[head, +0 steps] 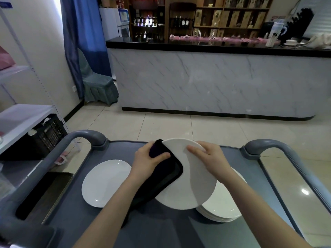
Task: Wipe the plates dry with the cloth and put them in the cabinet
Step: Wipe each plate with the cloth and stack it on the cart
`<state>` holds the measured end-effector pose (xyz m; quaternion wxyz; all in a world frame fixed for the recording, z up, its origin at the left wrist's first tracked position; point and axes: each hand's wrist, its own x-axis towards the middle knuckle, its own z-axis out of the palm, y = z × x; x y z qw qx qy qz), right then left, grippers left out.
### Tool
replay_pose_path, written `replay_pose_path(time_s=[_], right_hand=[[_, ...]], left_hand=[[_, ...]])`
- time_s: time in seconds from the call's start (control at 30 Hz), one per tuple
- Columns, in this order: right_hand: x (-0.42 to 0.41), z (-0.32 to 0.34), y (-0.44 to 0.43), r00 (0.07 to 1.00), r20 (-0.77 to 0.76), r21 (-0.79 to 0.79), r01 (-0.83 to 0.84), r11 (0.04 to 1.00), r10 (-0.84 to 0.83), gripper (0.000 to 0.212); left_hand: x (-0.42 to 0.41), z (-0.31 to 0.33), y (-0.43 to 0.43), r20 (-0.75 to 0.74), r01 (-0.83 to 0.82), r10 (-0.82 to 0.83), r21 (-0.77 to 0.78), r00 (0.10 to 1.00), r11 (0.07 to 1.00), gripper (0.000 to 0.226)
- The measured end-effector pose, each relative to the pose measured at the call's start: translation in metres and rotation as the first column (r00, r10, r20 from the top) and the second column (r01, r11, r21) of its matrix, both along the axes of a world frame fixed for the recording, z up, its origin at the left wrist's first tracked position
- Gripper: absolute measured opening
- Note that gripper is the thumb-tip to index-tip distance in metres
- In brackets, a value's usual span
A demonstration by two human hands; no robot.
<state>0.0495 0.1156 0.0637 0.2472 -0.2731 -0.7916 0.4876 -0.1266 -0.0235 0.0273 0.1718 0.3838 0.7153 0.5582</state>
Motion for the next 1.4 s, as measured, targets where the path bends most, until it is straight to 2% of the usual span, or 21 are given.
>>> replay_pose_path(time_s=[0.1, 0.17, 0.23, 0.3, 0.37, 0.43, 0.5, 0.57, 0.63, 0.7, 0.77, 0.87, 0.97, 1.03, 1.1, 1.17, 1.27, 1.4], right_hand=[[0.001, -0.008, -0.008, 0.977, -0.123, -0.145, 0.158, 0.977, -0.176, 0.030], [-0.004, -0.015, -0.016, 0.907, -0.204, -0.349, 0.284, 0.893, -0.368, 0.029], [-0.011, -0.017, -0.022, 0.829, -0.228, -0.516, 0.341, 0.786, -0.510, 0.027], [-0.014, -0.017, -0.023, 0.842, -0.211, -0.509, 0.338, 0.792, -0.496, 0.024], [-0.009, -0.016, -0.018, 0.912, -0.192, -0.377, 0.272, 0.885, -0.362, 0.023], [-0.002, -0.008, -0.008, 0.964, -0.152, -0.225, 0.183, 0.957, -0.220, 0.025], [0.000, 0.004, 0.003, 0.994, -0.082, -0.132, 0.065, 0.989, -0.076, 0.024], [-0.003, 0.014, 0.011, 0.996, 0.031, -0.093, -0.080, 0.992, 0.083, 0.019], [-0.007, 0.015, 0.013, 0.979, 0.130, -0.106, -0.145, 0.984, 0.158, 0.015], [-0.008, 0.011, 0.012, 0.987, 0.115, -0.109, -0.104, 0.989, 0.116, 0.021], [-0.008, 0.002, 0.007, 0.999, 0.025, -0.115, -0.025, 0.993, 0.028, 0.024], [-0.006, -0.012, -0.003, 0.984, -0.120, -0.225, 0.101, 0.969, -0.130, 0.023], [-0.011, -0.022, -0.015, 0.894, -0.213, -0.470, 0.259, 0.844, -0.393, 0.023], [-0.015, -0.023, -0.019, 0.837, -0.216, -0.578, 0.306, 0.757, -0.503, 0.023], [-0.016, -0.023, -0.017, 0.849, -0.217, -0.561, 0.295, 0.773, -0.482, 0.020], [-0.013, -0.019, -0.011, 0.883, -0.228, -0.480, 0.264, 0.836, -0.410, 0.016], [-0.004, -0.008, 0.003, 0.941, -0.191, -0.298, 0.215, 0.930, -0.278, 0.017], [-0.002, 0.007, 0.014, 0.998, -0.028, -0.095, 0.045, 0.994, -0.048, 0.022]], left_hand=[[-0.002, -0.005, -0.002, 0.162, -0.110, 0.098, 0.070, 0.982, 0.991, 0.016], [0.006, -0.015, -0.004, 0.312, -0.201, 0.159, 0.106, 0.937, 0.974, 0.016], [0.020, -0.027, -0.006, 0.428, -0.272, 0.200, 0.115, 0.881, 0.955, 0.026], [0.032, -0.036, -0.010, 0.504, -0.282, 0.181, 0.132, 0.845, 0.950, 0.034], [0.032, -0.041, -0.015, 0.541, -0.277, 0.161, 0.140, 0.825, 0.951, 0.033], [0.024, -0.039, -0.020, 0.519, -0.254, 0.153, 0.131, 0.841, 0.958, 0.026], [0.016, -0.031, -0.022, 0.425, -0.172, 0.102, 0.130, 0.899, 0.977, 0.021], [0.010, -0.018, -0.021, 0.293, -0.036, -0.001, 0.122, 0.956, 0.992, 0.022], [0.005, -0.009, -0.017, 0.193, 0.038, -0.053, 0.082, 0.980, 0.996, 0.021], [0.003, -0.006, -0.013, 0.156, 0.030, -0.040, 0.066, 0.987, 0.997, 0.017], [0.002, -0.006, -0.010, 0.177, -0.022, 0.006, 0.087, 0.984, 0.996, 0.013], [0.003, -0.011, -0.010, 0.230, -0.141, 0.110, 0.122, 0.967, 0.982, 0.013], [0.016, -0.024, -0.010, 0.338, -0.256, 0.197, 0.141, 0.920, 0.956, 0.019], [0.027, -0.032, -0.008, 0.396, -0.303, 0.230, 0.134, 0.889, 0.943, 0.025], [0.029, -0.036, -0.007, 0.441, -0.316, 0.230, 0.131, 0.867, 0.940, 0.028], [0.023, -0.035, -0.007, 0.424, -0.289, 0.213, 0.123, 0.880, 0.949, 0.026], [0.011, -0.026, -0.008, 0.335, -0.194, 0.143, 0.125, 0.931, 0.973, 0.026], [-0.003, -0.012, -0.009, 0.184, 0.003, -0.013, 0.055, 0.983, 0.998, 0.024]])
